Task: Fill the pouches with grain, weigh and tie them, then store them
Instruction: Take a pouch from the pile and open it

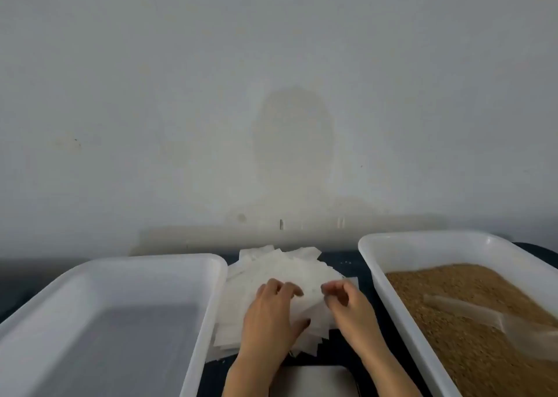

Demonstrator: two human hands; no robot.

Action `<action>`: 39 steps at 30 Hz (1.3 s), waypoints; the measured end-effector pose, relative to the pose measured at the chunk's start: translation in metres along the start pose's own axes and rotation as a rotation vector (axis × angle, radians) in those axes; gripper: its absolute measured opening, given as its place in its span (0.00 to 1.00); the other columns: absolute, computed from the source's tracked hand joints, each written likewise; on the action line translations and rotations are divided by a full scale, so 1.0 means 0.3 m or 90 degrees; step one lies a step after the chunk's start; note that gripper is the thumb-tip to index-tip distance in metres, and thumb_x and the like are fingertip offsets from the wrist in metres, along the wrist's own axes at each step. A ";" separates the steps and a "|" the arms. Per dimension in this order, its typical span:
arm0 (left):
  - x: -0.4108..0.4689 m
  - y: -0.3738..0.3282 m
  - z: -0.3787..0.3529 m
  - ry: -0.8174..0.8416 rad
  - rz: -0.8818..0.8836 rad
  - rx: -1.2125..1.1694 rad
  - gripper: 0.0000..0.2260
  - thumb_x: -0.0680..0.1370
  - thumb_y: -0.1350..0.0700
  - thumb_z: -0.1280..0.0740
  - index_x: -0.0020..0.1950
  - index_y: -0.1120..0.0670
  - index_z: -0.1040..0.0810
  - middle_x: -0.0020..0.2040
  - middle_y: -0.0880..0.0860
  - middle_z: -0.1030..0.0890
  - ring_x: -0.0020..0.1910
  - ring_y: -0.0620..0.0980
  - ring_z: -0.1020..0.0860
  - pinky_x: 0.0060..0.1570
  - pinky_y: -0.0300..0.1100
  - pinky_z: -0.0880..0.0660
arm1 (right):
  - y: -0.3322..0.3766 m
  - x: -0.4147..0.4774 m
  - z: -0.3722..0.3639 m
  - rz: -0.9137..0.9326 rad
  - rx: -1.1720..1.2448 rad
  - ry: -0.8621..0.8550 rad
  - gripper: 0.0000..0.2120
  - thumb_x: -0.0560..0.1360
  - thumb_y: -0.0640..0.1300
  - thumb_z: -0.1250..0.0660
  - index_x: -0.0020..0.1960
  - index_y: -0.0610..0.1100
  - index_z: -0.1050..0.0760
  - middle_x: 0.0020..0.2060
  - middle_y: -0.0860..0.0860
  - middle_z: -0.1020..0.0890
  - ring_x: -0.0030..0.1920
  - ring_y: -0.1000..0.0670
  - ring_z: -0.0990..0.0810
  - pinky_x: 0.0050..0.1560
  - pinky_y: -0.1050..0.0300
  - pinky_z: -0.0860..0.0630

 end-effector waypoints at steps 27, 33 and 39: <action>-0.007 0.071 0.037 -0.228 0.386 -0.812 0.07 0.81 0.54 0.36 0.54 0.56 0.23 0.46 0.55 0.17 0.44 0.51 0.16 0.34 0.38 0.21 | 0.079 -0.035 -0.009 0.027 0.081 0.038 0.25 0.66 0.70 0.40 0.53 0.55 0.27 0.49 0.57 0.17 0.47 0.63 0.19 0.47 0.64 0.19; -0.012 0.068 0.035 -0.221 0.367 -0.843 0.11 0.77 0.55 0.30 0.57 0.57 0.22 0.48 0.56 0.16 0.48 0.54 0.16 0.41 0.44 0.19 | 0.126 -0.054 -0.022 -0.035 0.258 0.176 0.20 0.69 0.58 0.33 0.56 0.48 0.20 0.43 0.55 0.13 0.46 0.54 0.14 0.40 0.64 0.19; -0.011 0.033 0.029 -0.153 0.329 -0.815 0.20 0.66 0.52 0.23 0.56 0.56 0.21 0.46 0.58 0.15 0.45 0.54 0.16 0.45 0.49 0.18 | 0.119 -0.056 0.000 -0.017 0.239 0.097 0.06 0.74 0.40 0.27 0.50 0.47 0.17 0.41 0.53 0.12 0.44 0.54 0.13 0.39 0.65 0.20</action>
Point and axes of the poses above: each hand's wrist, its own x-axis towards the middle knuckle, its own z-axis out of the back of the hand, y = z × x, the point moved 4 cm from there along x, towards the middle knuckle
